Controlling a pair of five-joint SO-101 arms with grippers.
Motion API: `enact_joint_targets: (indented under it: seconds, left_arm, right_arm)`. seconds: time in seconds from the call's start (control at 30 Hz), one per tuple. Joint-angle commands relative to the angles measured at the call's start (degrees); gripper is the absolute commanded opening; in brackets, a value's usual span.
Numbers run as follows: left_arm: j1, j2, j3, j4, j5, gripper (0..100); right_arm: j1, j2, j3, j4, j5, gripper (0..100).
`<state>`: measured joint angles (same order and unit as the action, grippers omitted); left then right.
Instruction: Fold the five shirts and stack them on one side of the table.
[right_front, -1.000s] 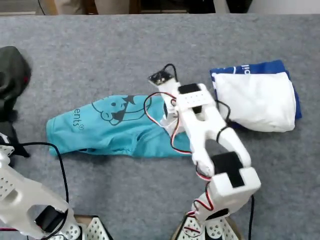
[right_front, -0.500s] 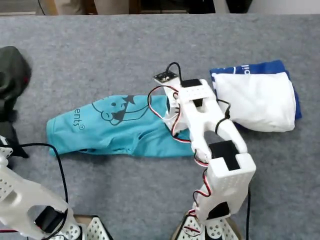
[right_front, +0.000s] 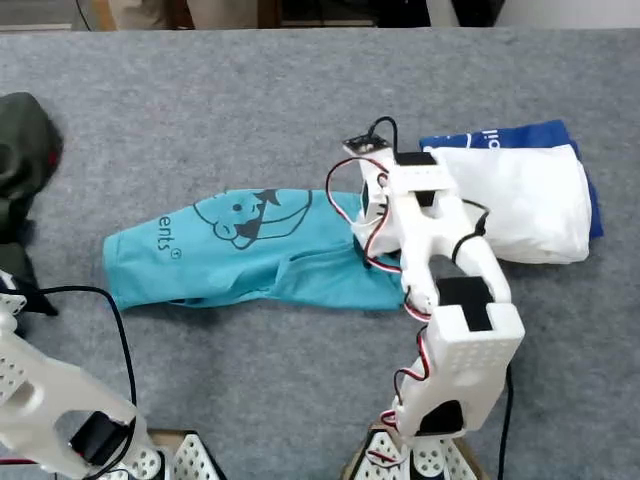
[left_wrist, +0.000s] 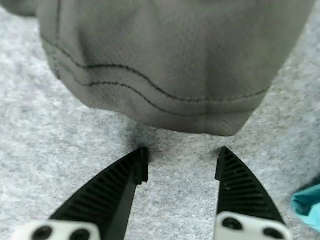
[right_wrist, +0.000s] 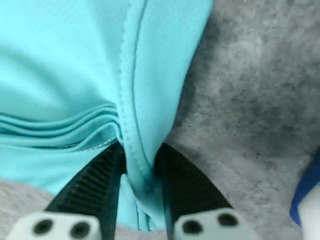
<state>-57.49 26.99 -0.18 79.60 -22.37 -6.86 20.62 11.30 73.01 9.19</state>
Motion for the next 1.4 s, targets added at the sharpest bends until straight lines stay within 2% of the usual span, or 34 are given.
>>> enact_joint_targets:
  seconds: [0.0,0.3,0.5,0.63,0.77,0.93,1.2,1.37]
  left_arm:
    - [0.4,-1.6,-0.3,-0.9,-0.4,23]
    - [0.1,-1.6,-0.1,-0.9,-0.4,23]
    - [0.1,-1.6,-0.1,-0.9,-0.4,23]
    - [-0.2,-1.1,0.0,-1.0,-0.4,23]
    - [-0.8,0.7,-0.6,-1.0,-0.4,23]
    - [-0.4,1.1,-0.6,-2.0,-0.2,23]
    - [-1.3,1.1,-0.6,-2.4,-0.1,23]
    - [-5.9,1.1,-2.6,-2.5,3.5,23]
  right_arm:
    - [0.4,-6.3,-5.8,4.1,0.7,0.2]
    - [-6.0,-24.7,-36.0,19.4,1.4,0.2]
    - [-17.0,-24.8,-65.5,27.5,5.6,0.2]
    - [-23.4,-21.6,-76.5,28.7,6.0,0.2]
    - [-29.4,-20.2,-80.6,25.1,6.1,0.2]
    - [-34.1,-20.0,-80.8,14.2,8.4,0.2]
    - [-47.3,-19.6,-72.4,7.6,12.0,0.2]
    - [-55.0,-15.2,-68.8,1.9,12.2,0.2]
